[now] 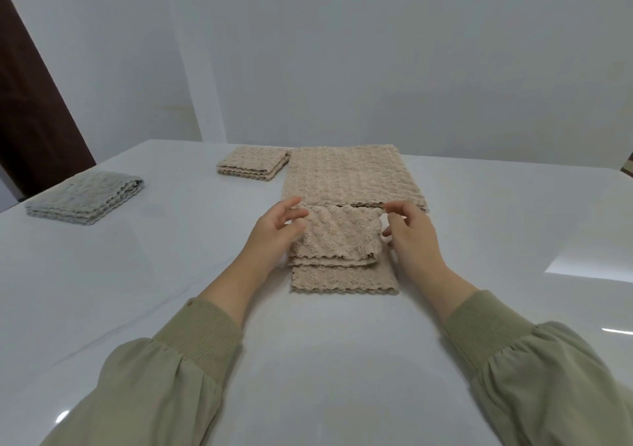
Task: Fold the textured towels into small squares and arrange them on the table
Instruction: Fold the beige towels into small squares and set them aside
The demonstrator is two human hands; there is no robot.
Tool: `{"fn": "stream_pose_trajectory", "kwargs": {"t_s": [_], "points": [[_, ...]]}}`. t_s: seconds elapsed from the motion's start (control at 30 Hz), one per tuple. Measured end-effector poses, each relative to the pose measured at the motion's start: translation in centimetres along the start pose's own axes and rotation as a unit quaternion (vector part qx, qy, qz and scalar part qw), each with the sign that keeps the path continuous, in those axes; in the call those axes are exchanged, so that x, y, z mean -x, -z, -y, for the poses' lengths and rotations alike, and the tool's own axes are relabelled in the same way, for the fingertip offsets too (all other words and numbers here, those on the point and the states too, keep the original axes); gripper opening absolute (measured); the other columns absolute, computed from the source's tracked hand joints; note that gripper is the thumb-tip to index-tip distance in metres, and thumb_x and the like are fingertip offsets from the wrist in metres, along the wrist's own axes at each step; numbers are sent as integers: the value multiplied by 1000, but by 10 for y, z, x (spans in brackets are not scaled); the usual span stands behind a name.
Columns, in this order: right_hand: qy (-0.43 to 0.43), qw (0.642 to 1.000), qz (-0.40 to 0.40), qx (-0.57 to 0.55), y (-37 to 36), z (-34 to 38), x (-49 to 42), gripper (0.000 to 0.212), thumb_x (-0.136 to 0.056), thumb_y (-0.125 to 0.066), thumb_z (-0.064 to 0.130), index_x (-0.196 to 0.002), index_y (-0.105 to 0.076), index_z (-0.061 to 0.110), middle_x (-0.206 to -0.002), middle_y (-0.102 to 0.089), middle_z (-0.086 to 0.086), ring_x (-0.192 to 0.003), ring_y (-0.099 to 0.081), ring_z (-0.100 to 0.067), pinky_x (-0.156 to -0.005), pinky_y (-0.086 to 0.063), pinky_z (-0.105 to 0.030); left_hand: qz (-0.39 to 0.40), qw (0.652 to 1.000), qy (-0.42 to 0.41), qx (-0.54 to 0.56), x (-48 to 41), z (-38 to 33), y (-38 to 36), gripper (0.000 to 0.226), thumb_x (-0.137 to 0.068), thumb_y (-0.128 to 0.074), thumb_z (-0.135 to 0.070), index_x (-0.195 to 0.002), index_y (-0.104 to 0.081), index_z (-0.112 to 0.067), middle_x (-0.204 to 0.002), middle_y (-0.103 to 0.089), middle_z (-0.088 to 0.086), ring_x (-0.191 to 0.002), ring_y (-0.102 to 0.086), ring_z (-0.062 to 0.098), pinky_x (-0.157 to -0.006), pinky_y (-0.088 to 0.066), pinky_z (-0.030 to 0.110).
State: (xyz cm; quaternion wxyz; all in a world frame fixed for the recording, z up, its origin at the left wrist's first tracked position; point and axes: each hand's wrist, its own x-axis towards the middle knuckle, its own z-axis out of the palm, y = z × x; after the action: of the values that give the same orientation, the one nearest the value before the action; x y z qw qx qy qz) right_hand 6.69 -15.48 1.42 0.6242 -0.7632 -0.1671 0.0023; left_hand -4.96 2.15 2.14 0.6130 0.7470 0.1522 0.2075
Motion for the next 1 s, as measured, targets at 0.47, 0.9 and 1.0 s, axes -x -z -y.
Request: {"fn": "stream_pose_trajectory", "kwargs": {"t_s": [0.47,0.9,1.0], "points": [[67,997,26,29,-1,3,20,48,-81,-50,-5,-118,-50,25,-96,-58,8,-57,-50,-8,-58,-44,-14,1,999,2,42,7,-6,3,72,-83,-65,3,-136,-39,-37,-125,-57,-5,-85,-60,22,-90,-52,40],[214,948,54,231,3,2,44,21,-83,-57,8,-103,-64,11,-125,-44,-3,-108,-42,-14,-90,-31,-19,70,892,-133,-426,31,-2,8,57,-69,-73,-54,-121,-59,-35,-117,-38,-20,-112,-36,1,-96,-29,19],[248,923,92,280,5,-2,51,21,-79,-64,14,-101,-65,12,-123,-49,-5,-112,-42,-19,-95,-29,-24,82,879,-168,-439,33,-1,7,57,-71,-75,-48,-122,-60,-31,-113,-41,-18,-110,-37,5,-97,-31,21]]}}
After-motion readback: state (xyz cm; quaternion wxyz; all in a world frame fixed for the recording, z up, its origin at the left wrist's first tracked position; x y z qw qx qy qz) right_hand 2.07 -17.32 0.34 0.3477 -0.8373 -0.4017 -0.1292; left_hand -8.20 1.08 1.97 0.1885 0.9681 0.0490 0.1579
